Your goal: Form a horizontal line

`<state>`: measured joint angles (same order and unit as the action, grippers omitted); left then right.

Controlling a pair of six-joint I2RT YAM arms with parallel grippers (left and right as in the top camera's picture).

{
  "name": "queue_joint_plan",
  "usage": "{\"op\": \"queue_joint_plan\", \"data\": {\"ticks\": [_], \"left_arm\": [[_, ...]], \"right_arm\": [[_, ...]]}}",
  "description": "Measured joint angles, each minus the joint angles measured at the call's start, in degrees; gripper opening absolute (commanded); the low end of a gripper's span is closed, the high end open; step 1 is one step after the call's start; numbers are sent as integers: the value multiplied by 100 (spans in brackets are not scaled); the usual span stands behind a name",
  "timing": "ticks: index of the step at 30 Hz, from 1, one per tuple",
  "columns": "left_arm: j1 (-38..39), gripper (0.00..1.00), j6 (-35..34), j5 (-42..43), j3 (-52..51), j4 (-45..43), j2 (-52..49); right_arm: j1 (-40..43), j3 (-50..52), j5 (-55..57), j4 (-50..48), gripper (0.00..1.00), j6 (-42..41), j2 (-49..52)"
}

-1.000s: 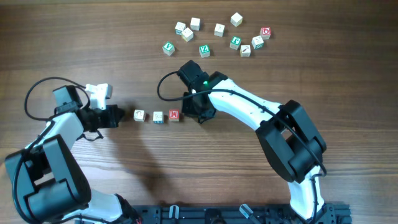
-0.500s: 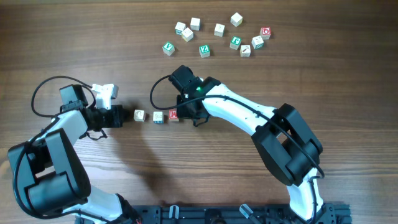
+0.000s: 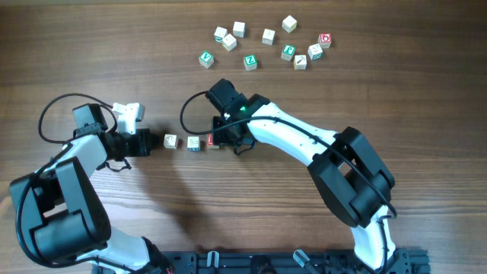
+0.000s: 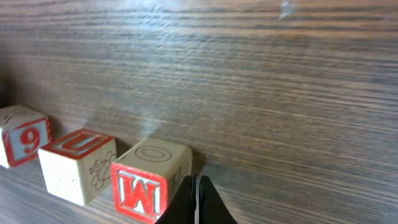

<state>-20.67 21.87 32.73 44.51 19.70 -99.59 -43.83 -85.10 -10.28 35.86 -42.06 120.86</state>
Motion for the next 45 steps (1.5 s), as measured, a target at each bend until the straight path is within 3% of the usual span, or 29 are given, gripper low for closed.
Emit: {"op": "queue_joint_plan", "data": {"ticks": [11,17,24,45], "left_arm": [[0,4,0,20,0,20,-2],[0,5,0,24,0,17,-7],[0,5,0,24,0,17,-7],[0,6,0,24,0,15,-7]], "right_arm": [[0,0,-151,-68,5,160,0],[0,20,501,-605,5,295,0],[0,22,127,-828,5,750,2],[0,22,-254,-826,5,793,0]]}}
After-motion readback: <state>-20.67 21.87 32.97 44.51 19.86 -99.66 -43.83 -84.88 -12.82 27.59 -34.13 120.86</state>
